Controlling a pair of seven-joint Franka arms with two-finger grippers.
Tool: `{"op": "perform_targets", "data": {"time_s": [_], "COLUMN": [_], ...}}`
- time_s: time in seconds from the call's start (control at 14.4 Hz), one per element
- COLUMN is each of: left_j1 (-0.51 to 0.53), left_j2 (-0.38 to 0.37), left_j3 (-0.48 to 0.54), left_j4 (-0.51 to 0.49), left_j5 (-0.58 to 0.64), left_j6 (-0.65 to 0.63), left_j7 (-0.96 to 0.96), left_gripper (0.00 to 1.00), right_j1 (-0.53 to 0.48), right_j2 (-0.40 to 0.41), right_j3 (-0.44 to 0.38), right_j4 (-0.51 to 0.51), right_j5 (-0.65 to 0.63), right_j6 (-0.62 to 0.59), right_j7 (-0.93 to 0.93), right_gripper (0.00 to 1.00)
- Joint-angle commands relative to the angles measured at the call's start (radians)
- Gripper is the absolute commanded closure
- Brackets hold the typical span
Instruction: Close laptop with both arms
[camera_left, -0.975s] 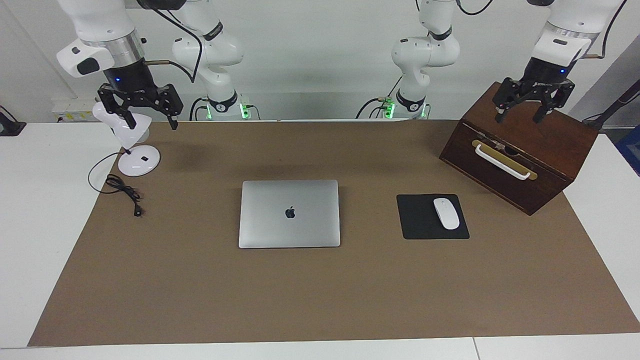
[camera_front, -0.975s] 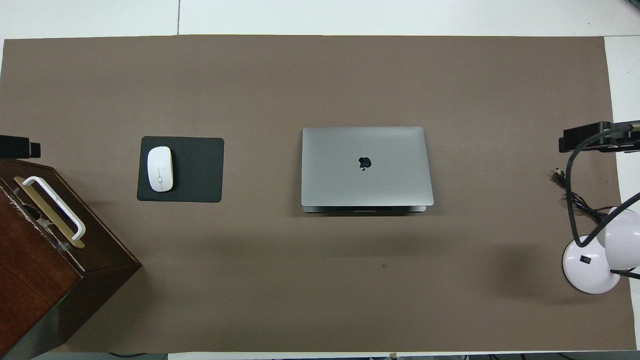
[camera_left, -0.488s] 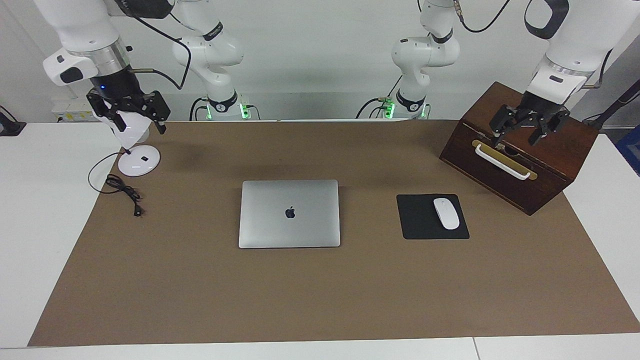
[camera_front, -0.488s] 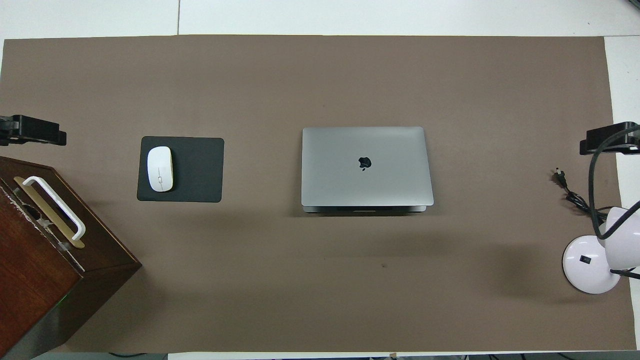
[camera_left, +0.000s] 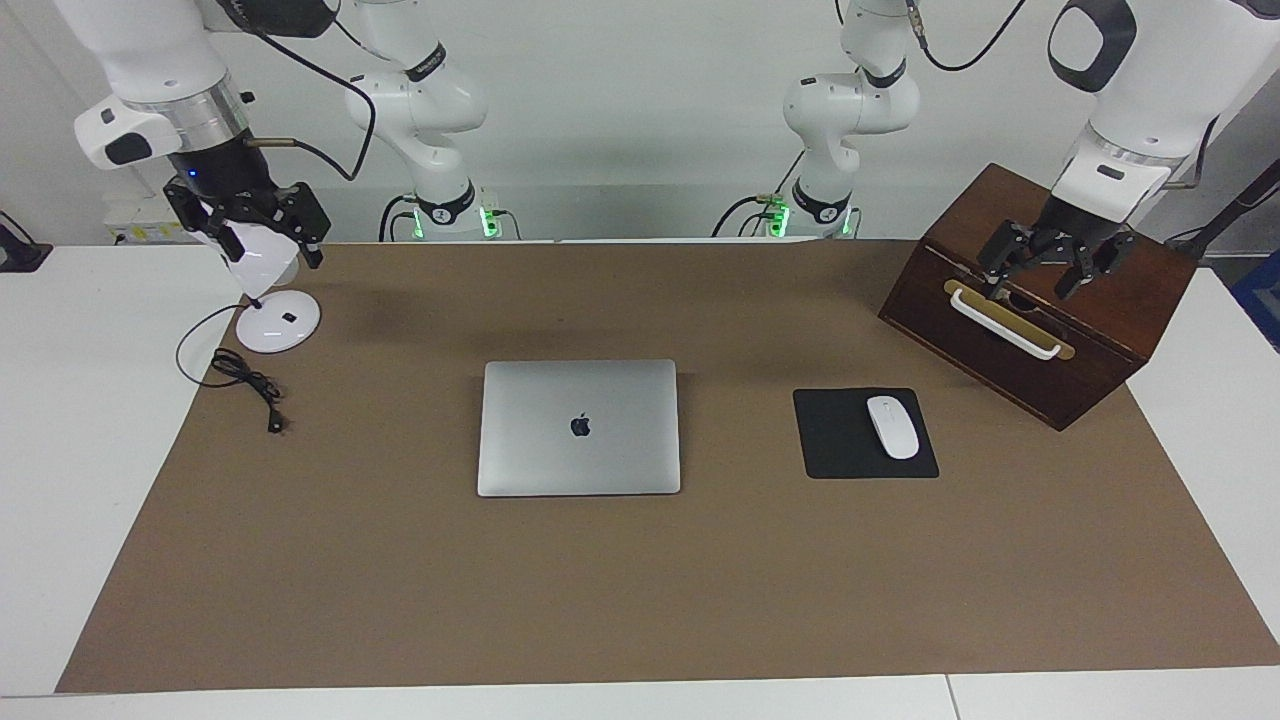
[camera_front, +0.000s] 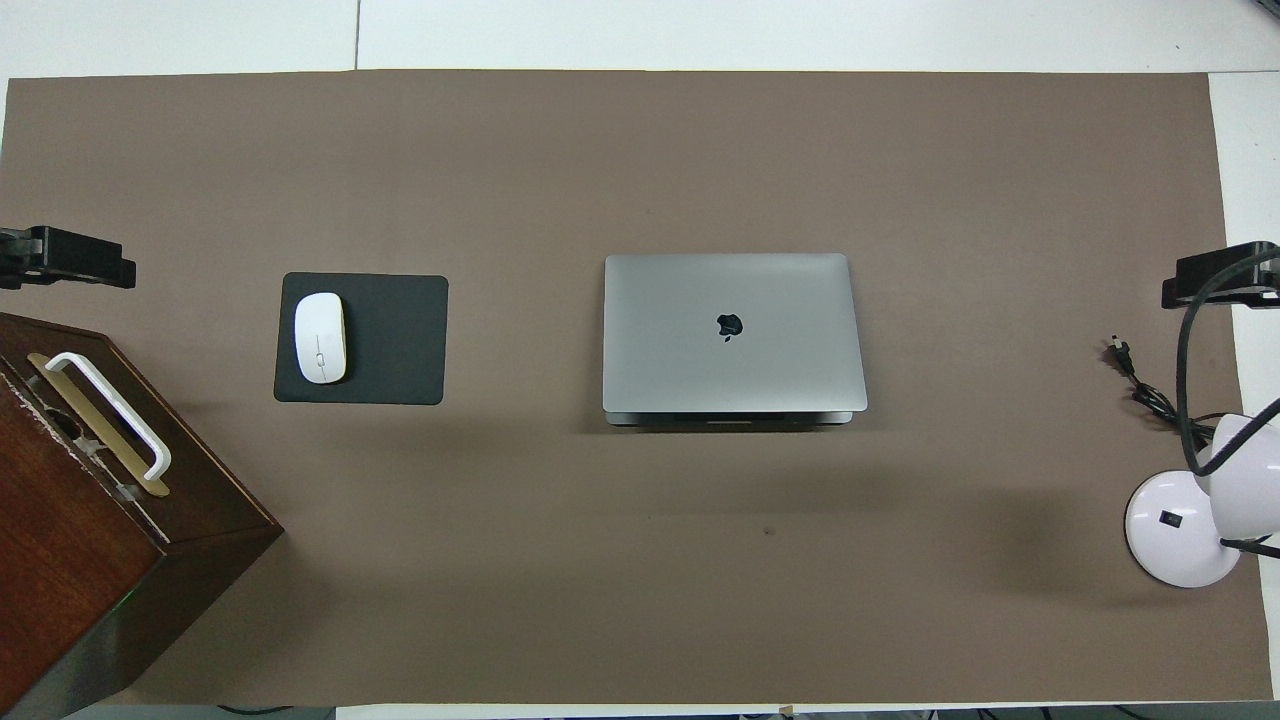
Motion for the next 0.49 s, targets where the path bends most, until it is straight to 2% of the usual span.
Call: {"op": "perform_targets", "data": {"time_s": [0.0,0.42], "left_j1": [0.014,0.012], "left_j2": [0.008,-0.002], "left_j3": [-0.005,-0.005], "left_j4": [0.027,0.008], "left_j5": [0.004,0.007], "left_j6": [-0.046,-0.05], "left_j7": [-0.009,-0.01], "left_gripper": [0.0,0.0], "right_j1": [-0.001,-0.001], "right_j2": [-0.021,-0.021], "right_j3": [0.006,0.006], "right_j4": [-0.024,-0.029], "right_j5": [0.023,0.023], "right_j6": [0.002,0.003], "right_j7": [0.008,-0.004], "right_gripper": [0.0,0.0]}}
